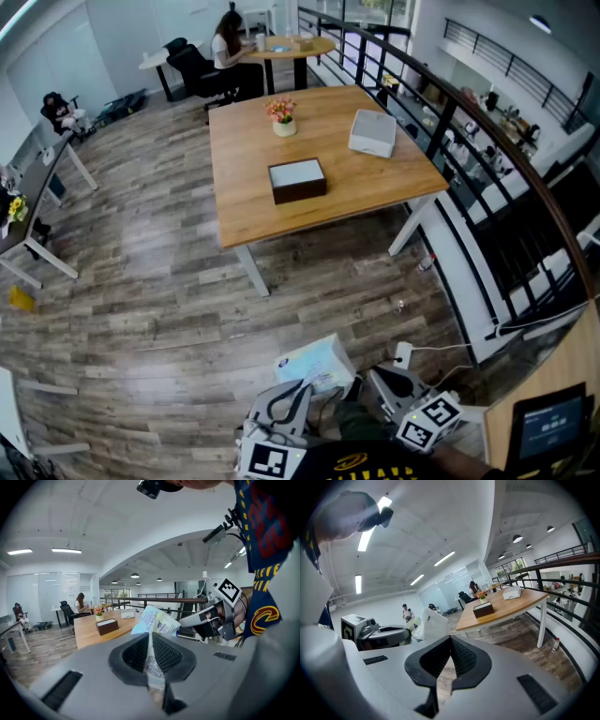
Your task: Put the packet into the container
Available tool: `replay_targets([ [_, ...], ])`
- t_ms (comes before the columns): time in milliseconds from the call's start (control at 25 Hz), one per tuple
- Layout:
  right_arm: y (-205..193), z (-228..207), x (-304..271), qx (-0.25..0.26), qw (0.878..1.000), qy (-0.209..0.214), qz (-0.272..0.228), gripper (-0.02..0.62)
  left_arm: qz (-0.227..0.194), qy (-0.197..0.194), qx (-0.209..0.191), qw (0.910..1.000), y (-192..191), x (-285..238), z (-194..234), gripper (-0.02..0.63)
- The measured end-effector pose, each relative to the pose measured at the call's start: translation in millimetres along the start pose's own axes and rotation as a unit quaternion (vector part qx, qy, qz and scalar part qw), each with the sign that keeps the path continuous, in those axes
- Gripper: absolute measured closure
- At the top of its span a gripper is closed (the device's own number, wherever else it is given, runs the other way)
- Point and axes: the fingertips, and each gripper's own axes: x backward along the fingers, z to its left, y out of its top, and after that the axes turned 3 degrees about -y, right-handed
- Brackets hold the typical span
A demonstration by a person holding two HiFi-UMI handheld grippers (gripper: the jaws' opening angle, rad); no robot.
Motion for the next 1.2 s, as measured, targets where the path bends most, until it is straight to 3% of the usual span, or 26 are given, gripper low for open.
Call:
replay_targets([
  [200,-27,32,-4,0.002,1.0,0.004,0.004,0.584,0.014,-0.022,-0.007,0.9996,-34,20,14,0.589],
  [480,1,18,19,-0.008,0.998,-0.01,-0.06,0.583,0.032,-0.027,-0.016,0.999,-38,13,-7,0.589],
  [800,24,-23,62,0.001,0.994,0.077,-0.078,0.456,0.04,-0.009,-0.057,0.9975,-4,-46,-82,0.589],
  [1000,39,-61,90,0.008,0.989,0.127,-0.074,0.449,0.061,0.016,-0.067,0.9957,12,-89,-120,0.589],
  [1200,47,-82,100,0.013,0.985,0.154,-0.074,0.449,0.097,0.006,-0.075,0.9924,13,-118,-146,0.589],
])
